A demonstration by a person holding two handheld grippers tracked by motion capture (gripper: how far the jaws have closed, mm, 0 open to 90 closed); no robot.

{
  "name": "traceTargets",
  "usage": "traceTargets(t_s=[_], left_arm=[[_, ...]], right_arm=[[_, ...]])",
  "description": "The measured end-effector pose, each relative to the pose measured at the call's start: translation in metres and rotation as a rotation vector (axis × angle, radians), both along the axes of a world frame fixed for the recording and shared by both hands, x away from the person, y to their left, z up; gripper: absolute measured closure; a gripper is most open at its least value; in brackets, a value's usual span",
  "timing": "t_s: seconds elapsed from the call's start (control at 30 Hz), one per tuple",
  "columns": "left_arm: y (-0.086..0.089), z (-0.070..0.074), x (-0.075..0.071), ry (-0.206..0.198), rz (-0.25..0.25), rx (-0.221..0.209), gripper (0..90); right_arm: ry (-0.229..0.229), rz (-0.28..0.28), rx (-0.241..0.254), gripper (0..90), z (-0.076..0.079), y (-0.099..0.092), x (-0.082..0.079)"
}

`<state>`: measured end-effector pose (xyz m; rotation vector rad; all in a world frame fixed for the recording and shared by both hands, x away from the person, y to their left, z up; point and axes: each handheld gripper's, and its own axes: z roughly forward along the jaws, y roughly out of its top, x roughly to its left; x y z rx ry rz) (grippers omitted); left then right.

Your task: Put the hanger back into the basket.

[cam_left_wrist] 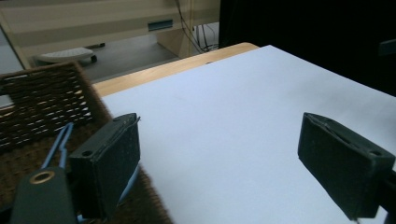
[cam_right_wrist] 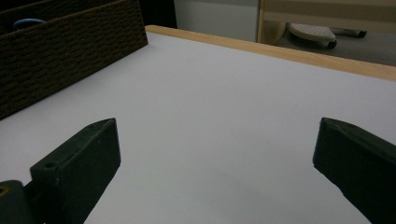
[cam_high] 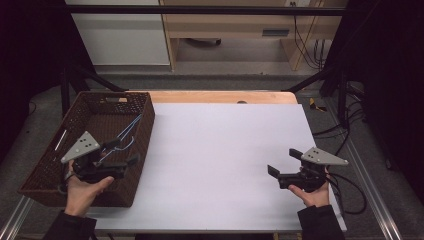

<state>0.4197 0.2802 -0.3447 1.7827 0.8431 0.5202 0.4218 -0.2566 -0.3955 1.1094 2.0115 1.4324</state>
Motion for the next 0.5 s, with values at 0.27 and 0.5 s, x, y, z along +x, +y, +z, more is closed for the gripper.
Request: traceTargets(t_s=[0.27,0.5], left_arm=[[-0.028,-0.019,-0.008,-0.014,-0.058,0.010,13.4],[-0.037,-0.031,-0.004,0.008,-0.069,0.022,12.6]], right_arm=[[-0.009,0.003,0.005,1.1,0.001,-0.001,-0.002],[-0.011,0.004,0.017,1.2,0.002,-0.001,-0.003]])
